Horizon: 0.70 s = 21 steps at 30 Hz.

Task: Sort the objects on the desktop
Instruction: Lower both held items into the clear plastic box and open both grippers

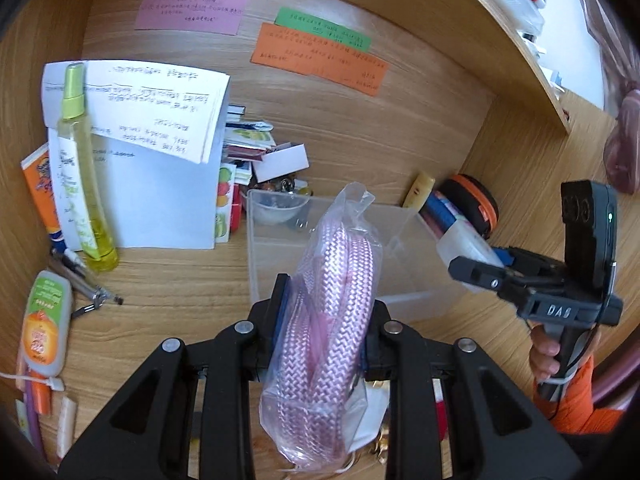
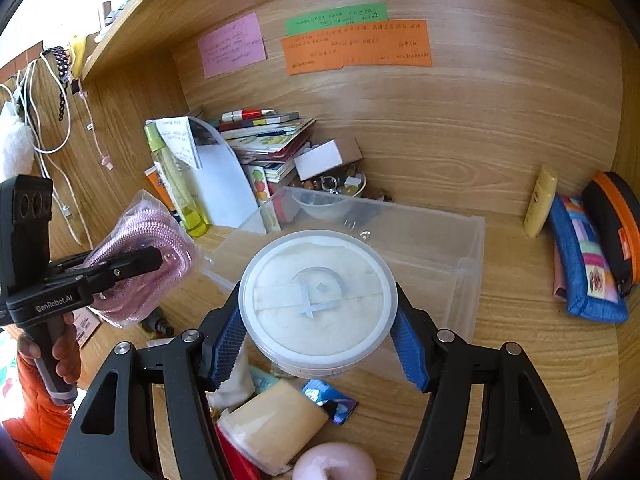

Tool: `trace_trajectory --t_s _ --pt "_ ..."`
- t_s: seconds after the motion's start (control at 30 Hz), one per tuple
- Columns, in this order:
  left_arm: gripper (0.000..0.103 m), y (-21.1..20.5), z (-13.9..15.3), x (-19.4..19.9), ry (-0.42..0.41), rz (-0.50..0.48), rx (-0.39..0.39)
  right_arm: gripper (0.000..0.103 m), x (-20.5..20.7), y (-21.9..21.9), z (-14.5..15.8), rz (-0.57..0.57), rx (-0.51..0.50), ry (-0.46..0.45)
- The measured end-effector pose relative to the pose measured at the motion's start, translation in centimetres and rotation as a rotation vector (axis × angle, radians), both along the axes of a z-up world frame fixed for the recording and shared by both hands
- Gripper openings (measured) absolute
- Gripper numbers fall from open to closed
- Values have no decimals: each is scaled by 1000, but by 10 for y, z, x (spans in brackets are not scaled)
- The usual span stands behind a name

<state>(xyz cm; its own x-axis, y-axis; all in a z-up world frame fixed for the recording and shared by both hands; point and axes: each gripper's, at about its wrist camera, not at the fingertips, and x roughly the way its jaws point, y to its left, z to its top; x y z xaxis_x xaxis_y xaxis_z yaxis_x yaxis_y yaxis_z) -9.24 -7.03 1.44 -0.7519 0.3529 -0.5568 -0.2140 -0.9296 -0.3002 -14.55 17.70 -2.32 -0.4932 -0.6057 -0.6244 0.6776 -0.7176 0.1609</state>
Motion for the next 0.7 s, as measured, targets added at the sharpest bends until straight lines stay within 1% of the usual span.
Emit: trace_trajectory --t_s 0.2,0.43,0.7 --pt "27 12 0 -24 -8 -10 8 62 -16 -4 -4 -16 35 0" --pt "27 24 3 -58 -22 -27 14 62 -43 -5 -13 -38 73 -20" --pt "27 30 -9 -96 -60 -30 8 62 -74 -10 -27 -47 108 -44"
